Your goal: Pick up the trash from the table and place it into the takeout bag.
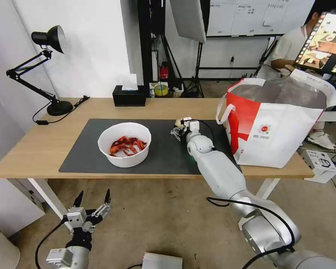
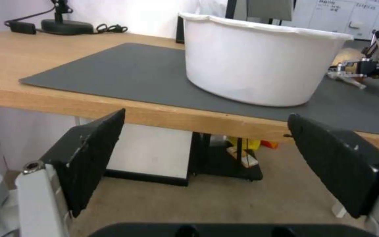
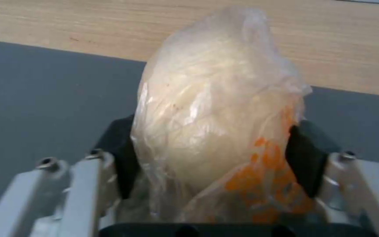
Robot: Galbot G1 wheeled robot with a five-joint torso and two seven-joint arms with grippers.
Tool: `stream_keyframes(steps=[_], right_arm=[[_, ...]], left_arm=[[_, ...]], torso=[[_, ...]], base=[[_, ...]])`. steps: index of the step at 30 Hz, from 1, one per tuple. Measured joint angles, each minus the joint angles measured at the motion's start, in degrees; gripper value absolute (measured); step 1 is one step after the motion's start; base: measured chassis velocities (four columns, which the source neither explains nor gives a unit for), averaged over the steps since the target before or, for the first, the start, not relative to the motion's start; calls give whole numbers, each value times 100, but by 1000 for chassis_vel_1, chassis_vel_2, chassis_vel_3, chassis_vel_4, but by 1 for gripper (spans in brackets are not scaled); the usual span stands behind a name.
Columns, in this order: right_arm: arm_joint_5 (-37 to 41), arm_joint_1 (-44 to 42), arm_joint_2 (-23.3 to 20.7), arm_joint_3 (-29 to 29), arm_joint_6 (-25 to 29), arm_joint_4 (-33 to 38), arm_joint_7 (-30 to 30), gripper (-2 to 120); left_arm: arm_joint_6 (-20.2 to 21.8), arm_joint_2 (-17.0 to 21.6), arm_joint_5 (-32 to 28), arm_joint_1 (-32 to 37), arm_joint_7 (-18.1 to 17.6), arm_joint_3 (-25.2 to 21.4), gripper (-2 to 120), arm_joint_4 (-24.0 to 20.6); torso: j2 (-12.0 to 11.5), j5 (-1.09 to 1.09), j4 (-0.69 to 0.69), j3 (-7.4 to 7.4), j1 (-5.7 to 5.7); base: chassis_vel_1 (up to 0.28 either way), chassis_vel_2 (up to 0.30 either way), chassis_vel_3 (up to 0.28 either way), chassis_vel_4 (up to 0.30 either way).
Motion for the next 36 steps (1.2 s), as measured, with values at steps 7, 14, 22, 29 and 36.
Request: stream_keyframes(steps=[7, 14, 22, 29, 36], right_arm=[[31, -99, -8, 10, 127, 145, 45, 36], [198, -280, -147, -23, 192, 504, 103, 11], [420, -600, -458, -189, 357, 1379, 110, 4], [535, -1056, -860, -237, 580, 2391, 65, 4], [560, -1916, -1552, -214, 800, 3783, -21, 4]], left_arm=[[-28, 6, -14, 24, 11, -31, 100, -1], [-36, 10, -46, 6, 13, -57, 100, -2], [-37, 118, -122, 2, 13, -165, 100, 1], [-36, 177, -164, -6, 14, -197, 100, 15], [-27, 335, -288, -72, 13, -310, 100, 88]], torso=[[0, 0, 1, 0, 0], [0, 0, 0, 0, 0], [0, 0, 0, 0, 0], [0, 0, 1, 0, 0], [0, 0, 0, -1, 0]], base=[[0, 0, 0, 0], [0, 0, 0, 0], [0, 0, 0, 0], [0, 0, 0, 0], [0, 0, 0, 0]])
